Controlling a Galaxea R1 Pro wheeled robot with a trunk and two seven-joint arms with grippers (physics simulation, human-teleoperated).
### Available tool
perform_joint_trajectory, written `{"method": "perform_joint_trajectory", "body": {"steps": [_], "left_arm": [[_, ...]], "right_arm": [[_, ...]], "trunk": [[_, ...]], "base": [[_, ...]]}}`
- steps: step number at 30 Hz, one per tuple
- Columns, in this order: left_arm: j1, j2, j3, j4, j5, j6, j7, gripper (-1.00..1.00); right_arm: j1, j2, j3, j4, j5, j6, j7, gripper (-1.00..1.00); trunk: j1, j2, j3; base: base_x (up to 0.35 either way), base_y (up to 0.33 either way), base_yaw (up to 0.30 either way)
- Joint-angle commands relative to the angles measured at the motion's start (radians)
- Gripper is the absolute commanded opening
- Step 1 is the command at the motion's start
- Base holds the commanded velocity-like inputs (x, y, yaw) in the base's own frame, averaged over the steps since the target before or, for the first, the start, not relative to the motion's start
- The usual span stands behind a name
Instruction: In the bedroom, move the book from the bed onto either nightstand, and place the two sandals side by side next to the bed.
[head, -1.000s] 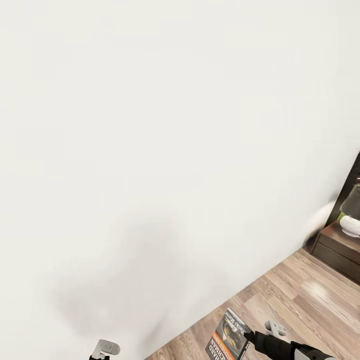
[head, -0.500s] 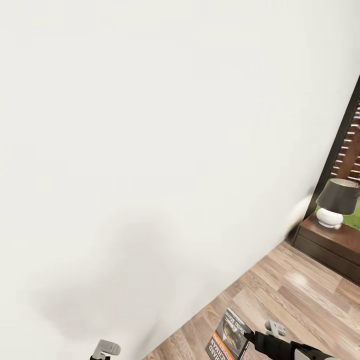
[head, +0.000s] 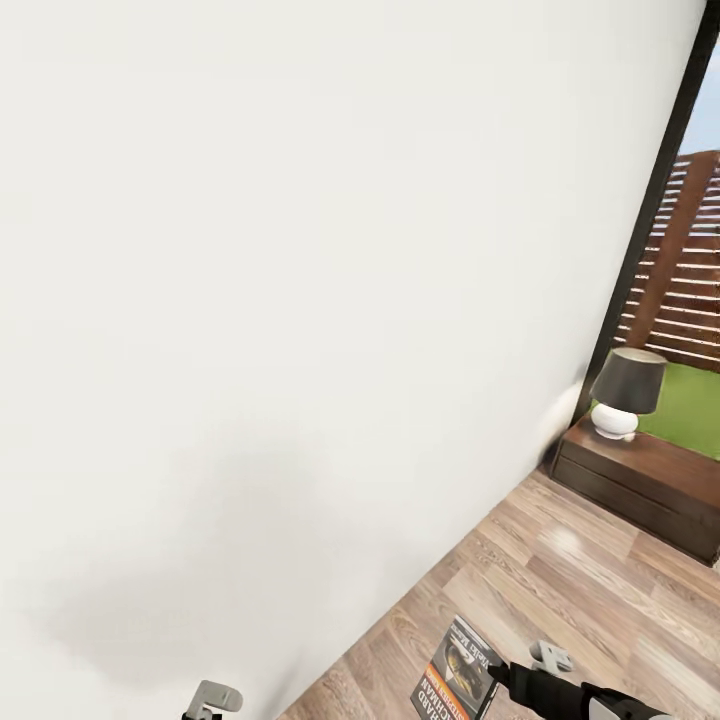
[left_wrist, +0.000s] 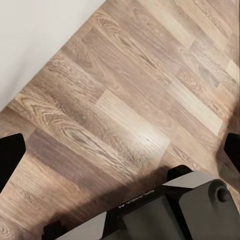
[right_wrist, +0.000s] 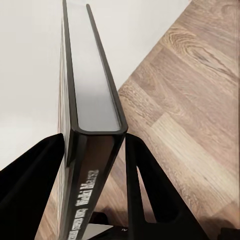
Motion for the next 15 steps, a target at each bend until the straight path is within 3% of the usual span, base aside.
{"method": "perform_joint_trajectory", "body": {"steps": [1, 15], "left_arm": [[0.000, 0.000, 0.008, 0.000, -0.010, -0.003, -0.004, 1.00], [-0.001, 0.000, 0.008, 0.000, -0.010, -0.003, -0.004, 1.00]], "right_arm": [[-0.001, 0.000, 0.007, 0.002, -0.011, 0.005, 0.005, -1.00], [-0.001, 0.000, 0.007, 0.002, -0.011, 0.004, 0.005, -1.00]], "trunk": [[0.000, -0.001, 0.000], [0.000, -0.001, 0.000]], "base": [[0.000, 0.000, -0.201], [0.000, 0.000, -0.201]]}}
